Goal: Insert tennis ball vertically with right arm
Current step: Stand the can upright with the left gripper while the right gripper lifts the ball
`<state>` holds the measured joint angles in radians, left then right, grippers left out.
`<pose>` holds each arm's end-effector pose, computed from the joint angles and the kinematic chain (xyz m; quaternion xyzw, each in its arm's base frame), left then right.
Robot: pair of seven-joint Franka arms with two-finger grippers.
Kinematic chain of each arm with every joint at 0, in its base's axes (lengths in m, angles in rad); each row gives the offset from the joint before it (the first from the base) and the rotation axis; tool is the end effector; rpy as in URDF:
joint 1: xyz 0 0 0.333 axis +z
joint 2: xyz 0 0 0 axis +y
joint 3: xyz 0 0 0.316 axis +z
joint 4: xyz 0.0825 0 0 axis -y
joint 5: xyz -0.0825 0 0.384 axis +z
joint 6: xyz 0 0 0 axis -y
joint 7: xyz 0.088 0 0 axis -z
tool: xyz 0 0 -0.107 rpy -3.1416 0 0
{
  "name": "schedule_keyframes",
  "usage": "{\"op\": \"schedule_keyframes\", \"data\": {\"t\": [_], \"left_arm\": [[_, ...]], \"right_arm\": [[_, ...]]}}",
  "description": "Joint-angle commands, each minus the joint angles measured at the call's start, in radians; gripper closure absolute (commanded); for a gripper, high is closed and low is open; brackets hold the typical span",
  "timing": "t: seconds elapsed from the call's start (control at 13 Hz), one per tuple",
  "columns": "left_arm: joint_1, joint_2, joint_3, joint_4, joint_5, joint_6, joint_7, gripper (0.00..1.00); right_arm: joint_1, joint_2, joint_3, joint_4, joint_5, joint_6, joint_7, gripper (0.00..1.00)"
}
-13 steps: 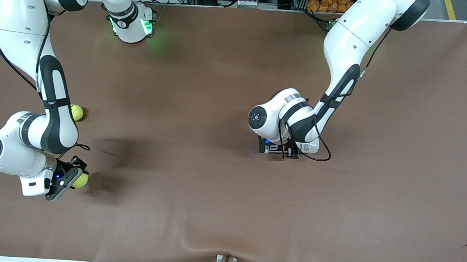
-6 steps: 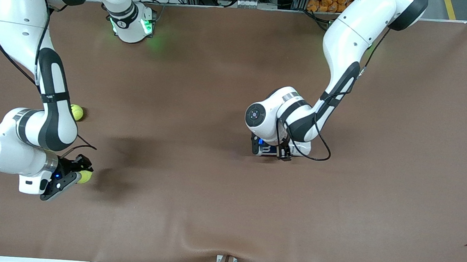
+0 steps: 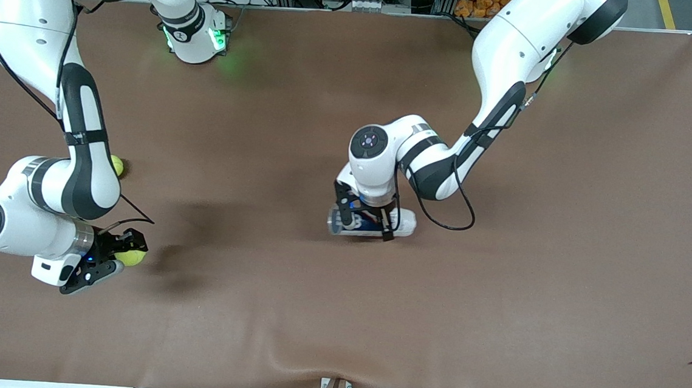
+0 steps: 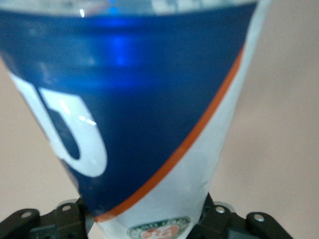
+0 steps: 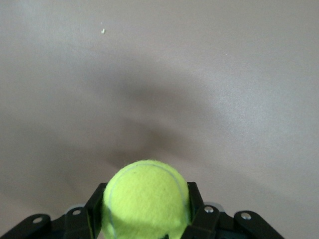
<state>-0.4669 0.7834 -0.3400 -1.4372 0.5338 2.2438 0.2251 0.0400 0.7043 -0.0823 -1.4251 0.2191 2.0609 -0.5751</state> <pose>0.5513 -0.4826 0.2507 -0.8065 0.5819 -0.0656 0.0813 0.7181 -0.0079 0.2758 -0.9730 -0.2181 0.0102 0.0745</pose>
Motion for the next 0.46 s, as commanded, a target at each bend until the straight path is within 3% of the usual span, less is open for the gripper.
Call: {"op": "schedule_keyframes", "data": {"t": [0.0, 0.08, 0.38], "left_arm": [[-0.015, 0.017, 0.001, 0.023, -0.024, 0.168, -0.125, 0.22], [-0.018, 0.023, 0.001, 0.023, -0.024, 0.233, -0.177, 0.23], [-0.047, 0.060, 0.007, 0.023, -0.023, 0.515, -0.335, 0.23]], "right_arm": [[0.011, -0.057, 0.010, -0.044, 0.073, -0.053, 0.114, 0.80], [0.012, -0.071, 0.012, -0.043, 0.112, -0.083, 0.173, 0.80], [0.017, -0.140, 0.013, -0.043, 0.121, -0.171, 0.340, 0.80]]}}
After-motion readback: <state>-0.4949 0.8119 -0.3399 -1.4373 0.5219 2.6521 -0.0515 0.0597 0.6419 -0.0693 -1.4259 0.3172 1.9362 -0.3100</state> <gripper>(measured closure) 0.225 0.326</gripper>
